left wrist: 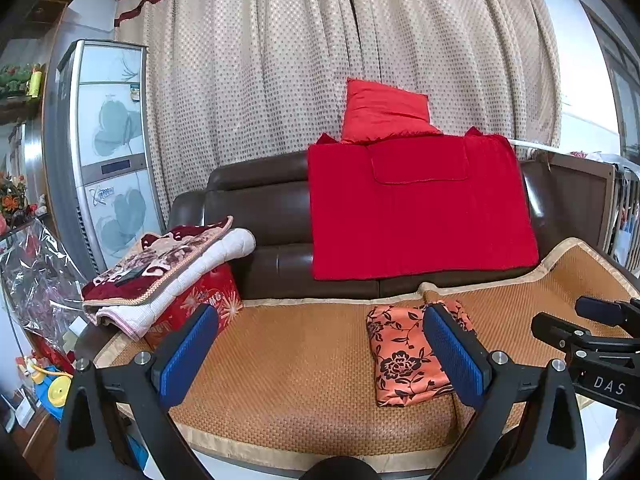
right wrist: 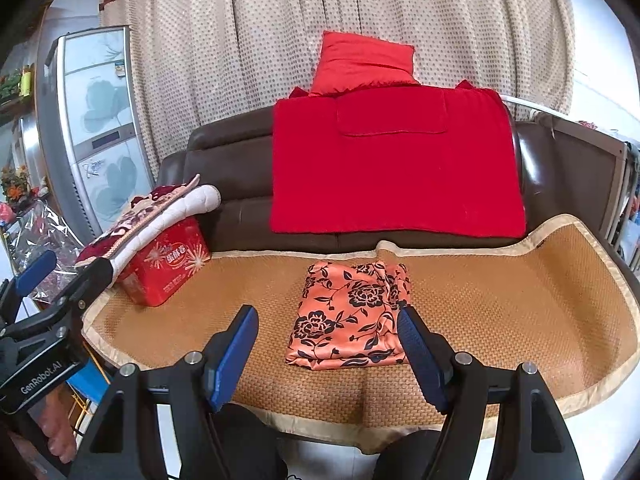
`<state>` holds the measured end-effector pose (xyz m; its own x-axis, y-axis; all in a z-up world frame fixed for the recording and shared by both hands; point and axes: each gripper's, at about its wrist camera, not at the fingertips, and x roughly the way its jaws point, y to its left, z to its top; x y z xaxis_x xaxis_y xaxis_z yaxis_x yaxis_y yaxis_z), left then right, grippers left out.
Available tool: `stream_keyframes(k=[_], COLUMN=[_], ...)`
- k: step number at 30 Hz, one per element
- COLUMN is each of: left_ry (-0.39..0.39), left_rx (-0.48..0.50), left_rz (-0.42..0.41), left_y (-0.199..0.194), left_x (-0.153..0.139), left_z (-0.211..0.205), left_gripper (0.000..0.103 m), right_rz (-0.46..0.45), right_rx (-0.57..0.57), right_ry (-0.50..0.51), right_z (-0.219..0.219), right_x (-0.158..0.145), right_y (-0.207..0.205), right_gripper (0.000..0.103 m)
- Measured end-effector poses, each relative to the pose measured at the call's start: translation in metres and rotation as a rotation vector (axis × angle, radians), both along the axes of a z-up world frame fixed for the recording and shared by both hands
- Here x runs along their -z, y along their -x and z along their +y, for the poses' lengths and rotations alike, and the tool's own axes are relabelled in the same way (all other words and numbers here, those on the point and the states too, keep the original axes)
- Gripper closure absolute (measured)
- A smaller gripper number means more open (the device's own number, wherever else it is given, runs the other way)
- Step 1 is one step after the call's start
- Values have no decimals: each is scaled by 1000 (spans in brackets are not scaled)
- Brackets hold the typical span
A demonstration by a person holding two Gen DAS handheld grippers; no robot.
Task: Fold small clothes
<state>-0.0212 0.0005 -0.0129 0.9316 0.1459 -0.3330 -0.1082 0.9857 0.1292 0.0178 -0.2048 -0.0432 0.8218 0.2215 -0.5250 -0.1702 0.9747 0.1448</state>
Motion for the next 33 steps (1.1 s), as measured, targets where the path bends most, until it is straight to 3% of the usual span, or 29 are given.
stream_keyframes(k=[33], left_ry=[-3], left_rx=[16], left_rz=[45], left_y=[-27], left_x=[15], left_z=[0], left_gripper=[1], right_rz=[25], right_rx=[42], right_ry=[-7], right_z=[-12], right_x=[15], right_y=[-26], right_gripper=[27])
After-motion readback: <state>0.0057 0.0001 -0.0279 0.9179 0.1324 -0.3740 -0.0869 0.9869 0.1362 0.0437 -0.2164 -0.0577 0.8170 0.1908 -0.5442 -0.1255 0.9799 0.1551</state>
